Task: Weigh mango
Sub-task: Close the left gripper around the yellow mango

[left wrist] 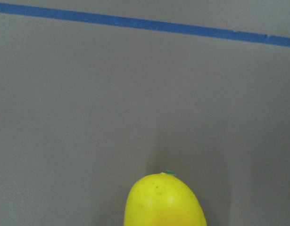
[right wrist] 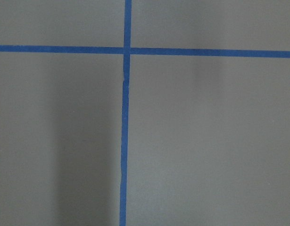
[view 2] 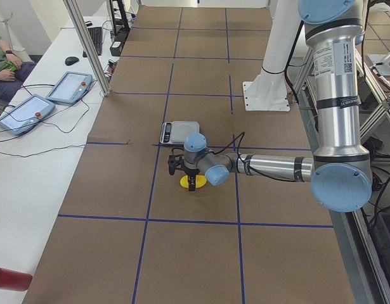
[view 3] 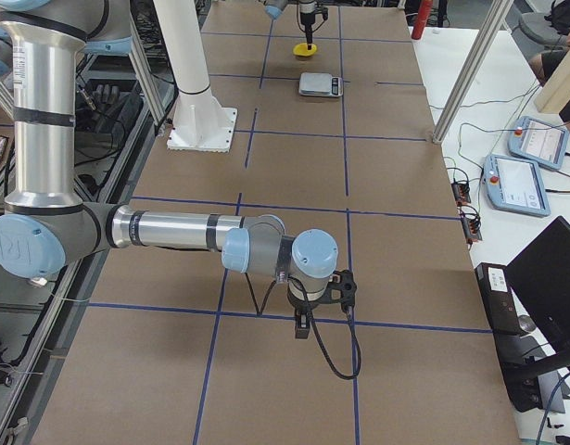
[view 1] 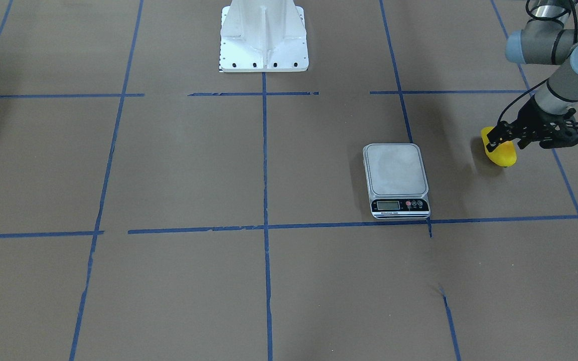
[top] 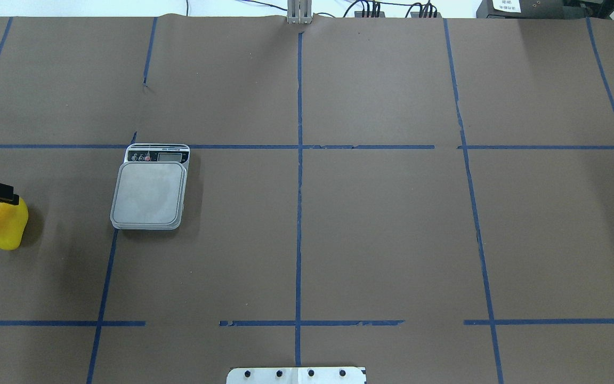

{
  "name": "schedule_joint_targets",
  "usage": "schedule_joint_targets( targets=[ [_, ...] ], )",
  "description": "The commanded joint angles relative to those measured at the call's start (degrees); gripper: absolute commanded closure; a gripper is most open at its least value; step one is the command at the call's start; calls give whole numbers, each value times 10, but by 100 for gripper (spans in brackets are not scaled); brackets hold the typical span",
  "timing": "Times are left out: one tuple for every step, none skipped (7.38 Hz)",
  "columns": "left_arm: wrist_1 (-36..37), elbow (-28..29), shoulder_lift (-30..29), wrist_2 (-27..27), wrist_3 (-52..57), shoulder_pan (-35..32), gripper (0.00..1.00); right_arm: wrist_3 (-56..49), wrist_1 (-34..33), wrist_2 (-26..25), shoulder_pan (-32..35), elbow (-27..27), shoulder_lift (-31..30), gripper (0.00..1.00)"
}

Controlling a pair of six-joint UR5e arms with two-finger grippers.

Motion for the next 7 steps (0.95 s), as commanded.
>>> schedule_joint_targets(
  targets=[
    [1,4,0,0,-1,15,38,0,1,0,0,0,0,0],
    [1,4,0,1,4,14,79,0,0,0,0,0,0,0],
    [1,-3,1,0,8,10,100,0,1,0,0,0,0,0],
    [5,-35,18,-7,15,4,100,0,0,0,0,0,0,0],
    [26,-91,45,-10,17,4,100,0,1,0,0,0,0,0],
    [100,-136,44,-44,53,-9,100,0,0,0,0,0,0,0],
    [181,-180,39,-52,103,-51,100,0,0,0,0,0,0,0]
  ],
)
